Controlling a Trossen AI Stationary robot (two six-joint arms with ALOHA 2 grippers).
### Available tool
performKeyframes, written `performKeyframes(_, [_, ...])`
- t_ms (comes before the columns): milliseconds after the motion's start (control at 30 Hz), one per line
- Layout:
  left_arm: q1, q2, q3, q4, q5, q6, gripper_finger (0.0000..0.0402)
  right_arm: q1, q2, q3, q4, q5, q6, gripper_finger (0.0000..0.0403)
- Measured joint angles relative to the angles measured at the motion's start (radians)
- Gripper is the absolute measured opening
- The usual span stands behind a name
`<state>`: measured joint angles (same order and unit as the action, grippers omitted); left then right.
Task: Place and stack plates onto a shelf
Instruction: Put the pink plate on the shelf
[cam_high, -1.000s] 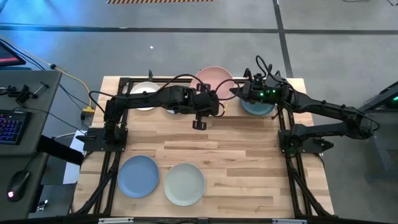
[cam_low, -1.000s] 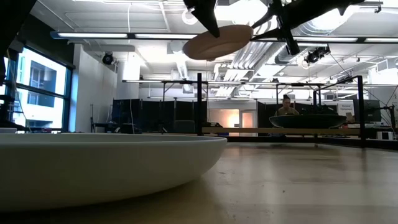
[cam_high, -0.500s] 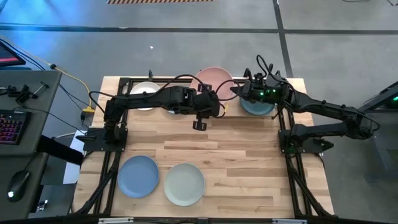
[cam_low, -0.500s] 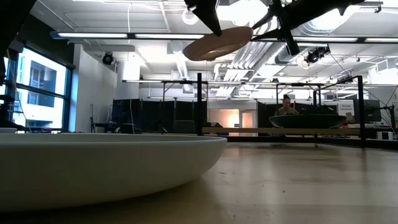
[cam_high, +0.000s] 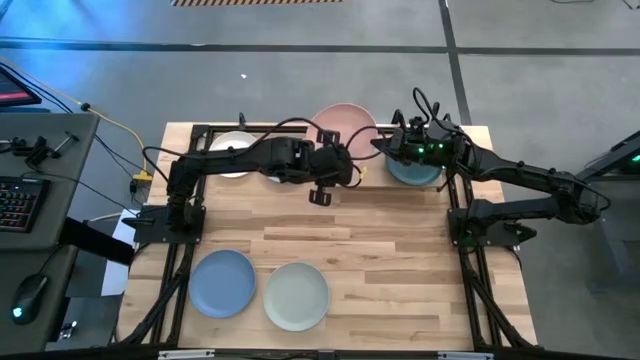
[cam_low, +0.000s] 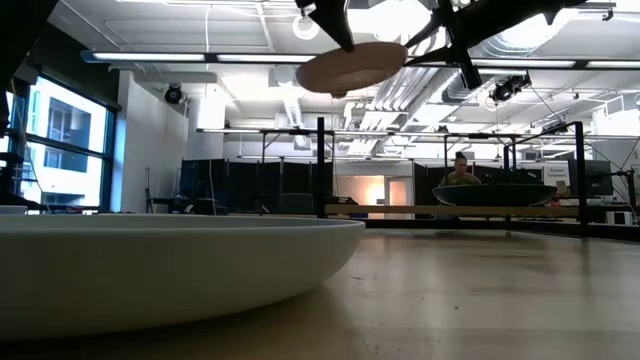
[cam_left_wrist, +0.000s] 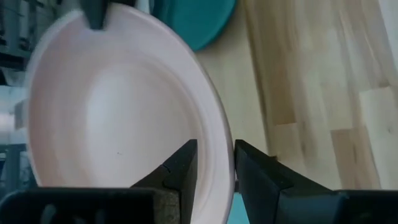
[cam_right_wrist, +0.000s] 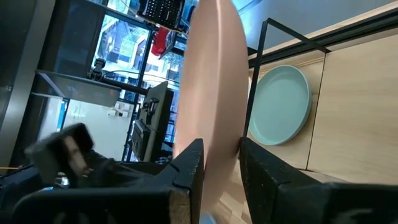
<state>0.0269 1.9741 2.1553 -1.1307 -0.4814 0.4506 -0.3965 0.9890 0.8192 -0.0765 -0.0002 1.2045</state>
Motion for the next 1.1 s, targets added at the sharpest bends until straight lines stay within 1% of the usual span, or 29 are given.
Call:
performKeyframes(233, [0.003,-0.002,0.084,0.003,-0.011,0.006,0.0097,0.0,0.0,0.0,0.0,0.007,0.0,0.0072])
performKeyframes(367, [0.006,-0.002,0.099,0.003,-0.003,0.001,0.0097,0.0,0.0,0.0,-0.001,0.007,0.0,0.0069])
performKeyframes(500, [0.006,-0.006,0.099,-0.01,-0.034,0.008,0.0097,0.0,0.0,0.0,0.0,0.012,0.0,0.005])
performKeyframes(667, [0.011,-0.029,0.098,-0.044,-0.031,-0.016,0.0097,0.0,0.0,0.0,0.0,0.019,-0.008,0.0017])
performKeyframes(767, [0.021,-0.058,0.099,-0.081,-0.002,-0.063,0.0097,-0.003,0.0,0.0,0.0,0.02,-0.014,0.0004])
performKeyframes(933, [0.068,-0.124,0.099,-0.152,0.08,-0.198,0.0097,-0.017,0.0,0.0,0.001,0.028,-0.029,0.0002])
performKeyframes(1100, [0.11,-0.227,0.099,-0.172,0.091,-0.291,0.0097,-0.053,-0.002,0.0,-0.002,0.033,-0.057,0.0001])
